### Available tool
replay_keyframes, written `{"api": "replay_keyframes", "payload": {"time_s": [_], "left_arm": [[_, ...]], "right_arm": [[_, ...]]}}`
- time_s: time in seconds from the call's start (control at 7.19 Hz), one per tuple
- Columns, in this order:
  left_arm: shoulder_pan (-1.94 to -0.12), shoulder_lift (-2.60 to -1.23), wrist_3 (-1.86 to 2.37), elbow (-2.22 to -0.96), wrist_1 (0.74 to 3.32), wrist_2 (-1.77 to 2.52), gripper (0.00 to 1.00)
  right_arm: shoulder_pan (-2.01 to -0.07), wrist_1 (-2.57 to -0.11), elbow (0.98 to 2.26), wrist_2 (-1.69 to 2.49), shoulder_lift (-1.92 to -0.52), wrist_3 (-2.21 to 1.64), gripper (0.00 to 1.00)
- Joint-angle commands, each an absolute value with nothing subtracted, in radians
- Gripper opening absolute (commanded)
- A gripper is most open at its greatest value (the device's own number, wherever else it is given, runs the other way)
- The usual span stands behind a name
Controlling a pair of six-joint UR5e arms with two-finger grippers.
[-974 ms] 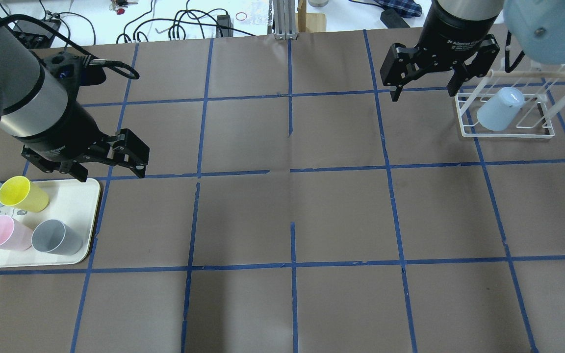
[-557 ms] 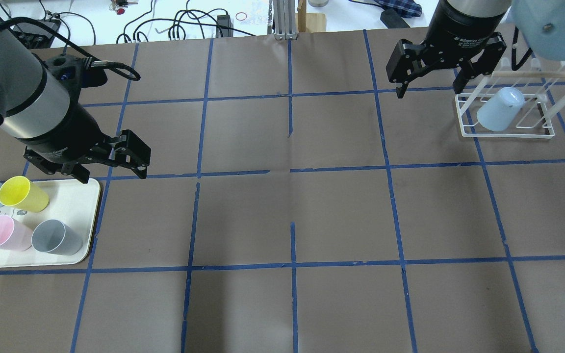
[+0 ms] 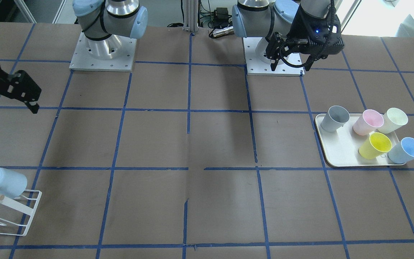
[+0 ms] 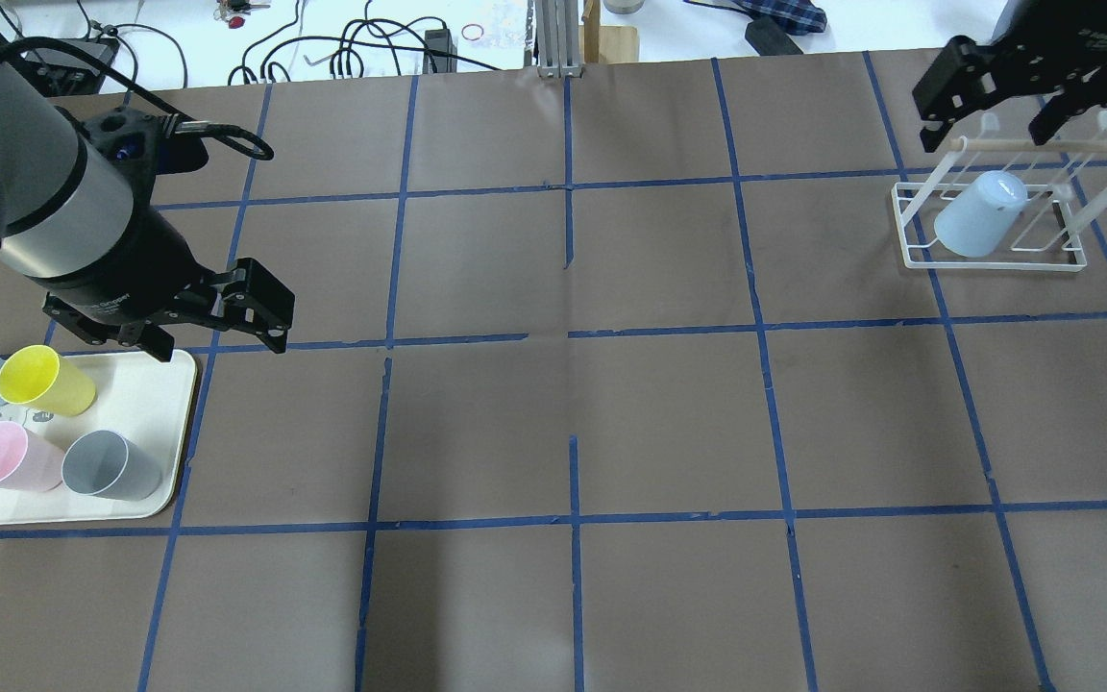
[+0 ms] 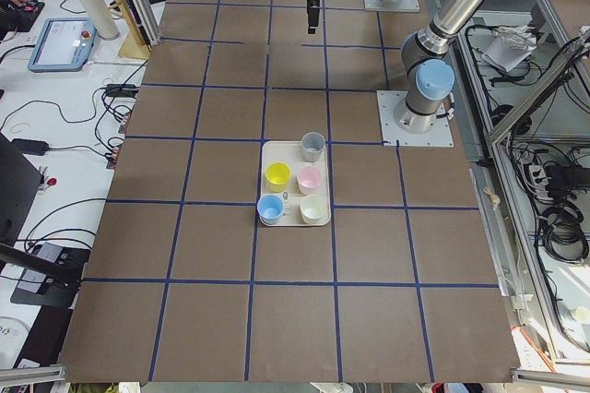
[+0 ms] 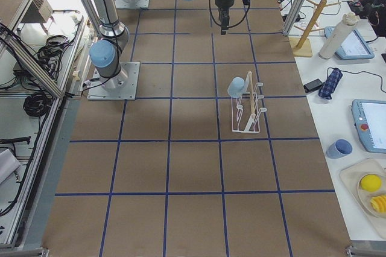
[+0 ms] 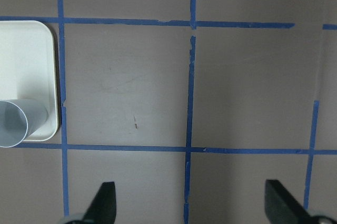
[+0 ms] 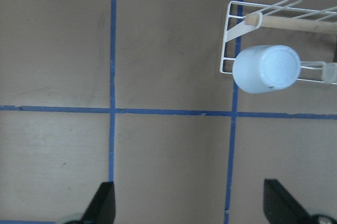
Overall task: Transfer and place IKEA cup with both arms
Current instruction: 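Move the right gripper toward the light blue cup on the wire rack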
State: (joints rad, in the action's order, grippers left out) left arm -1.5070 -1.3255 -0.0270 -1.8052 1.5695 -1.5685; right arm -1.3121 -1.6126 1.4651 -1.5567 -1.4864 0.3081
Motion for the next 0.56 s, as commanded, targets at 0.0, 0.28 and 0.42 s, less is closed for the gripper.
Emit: {"api": "replay_keyframes", "payload": {"time_s": [0.0,0.28,0.42], "left_arm": [[-1.505,-1.324,-0.031,-1.805,1.569,-1.568,1.00],[-1.505,-1.324,-0.031,-1.804,1.569,-1.568,1.00],[-1.505,-1.325,-0.031,-1.804,1.569,-1.569,1.00]], "right_arm": [[-1.215,-1.684,1.473,-1.551,-1.430,0.539,1.00],[-1.197,-1.786,1.494,-1.552,-1.360,0.761,1.00],[-1.172,-1.824,1.523,-1.548,-1.330,0.790,1.00]]}}
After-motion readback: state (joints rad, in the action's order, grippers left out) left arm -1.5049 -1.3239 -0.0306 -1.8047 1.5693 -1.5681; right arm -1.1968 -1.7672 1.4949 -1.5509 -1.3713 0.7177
